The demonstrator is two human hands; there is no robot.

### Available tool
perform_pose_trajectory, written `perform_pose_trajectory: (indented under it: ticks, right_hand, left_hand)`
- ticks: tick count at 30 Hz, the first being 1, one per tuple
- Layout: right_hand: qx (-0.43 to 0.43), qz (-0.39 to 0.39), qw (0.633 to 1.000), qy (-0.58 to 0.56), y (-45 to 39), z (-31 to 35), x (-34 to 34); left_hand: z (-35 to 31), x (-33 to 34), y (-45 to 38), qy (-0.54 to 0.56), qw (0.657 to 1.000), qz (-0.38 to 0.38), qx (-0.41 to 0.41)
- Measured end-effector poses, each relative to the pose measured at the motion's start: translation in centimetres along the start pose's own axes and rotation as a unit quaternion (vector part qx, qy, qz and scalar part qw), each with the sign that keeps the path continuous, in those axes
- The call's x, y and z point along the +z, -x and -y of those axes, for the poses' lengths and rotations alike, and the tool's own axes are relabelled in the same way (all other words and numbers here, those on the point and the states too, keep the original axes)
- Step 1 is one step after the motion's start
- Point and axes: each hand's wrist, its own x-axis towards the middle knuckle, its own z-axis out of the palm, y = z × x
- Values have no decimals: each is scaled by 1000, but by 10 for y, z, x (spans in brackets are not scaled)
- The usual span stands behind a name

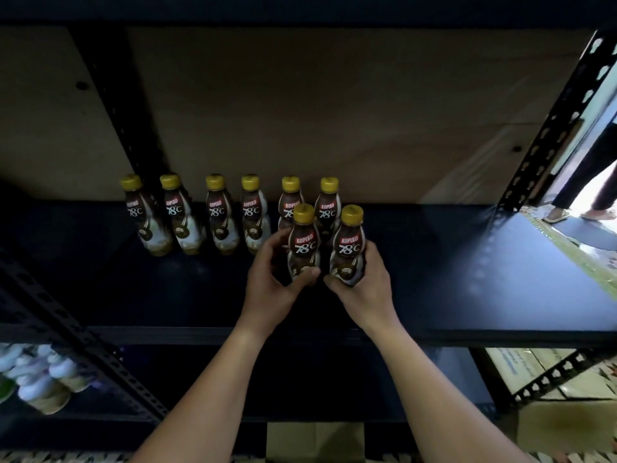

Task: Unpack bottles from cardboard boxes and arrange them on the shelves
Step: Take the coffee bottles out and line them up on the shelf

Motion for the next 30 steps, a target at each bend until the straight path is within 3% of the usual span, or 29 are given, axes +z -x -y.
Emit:
perform_pose_trajectory:
  ticks: [15, 20, 24, 27, 30]
  right_hand:
    - [-8, -57, 996, 66, -5, -16, -50]
    - [-7, -86, 993, 81, -8, -23, -69]
    - [1, -88, 993, 81, -9, -26, -76]
    - [7, -83, 993, 80, -12, -29, -76]
    - [11, -73, 994, 77, -17, -33, -75]
  left_hand:
    - [-21, 53, -12, -53, 996, 61, 50]
    - [-36, 71, -28, -120, 981, 129, 76]
    - [-73, 67, -56, -257, 936, 191, 148]
    - [-95, 66, -88, -413, 850, 236, 226]
    - [-103, 75, -109, -480, 805, 251, 243]
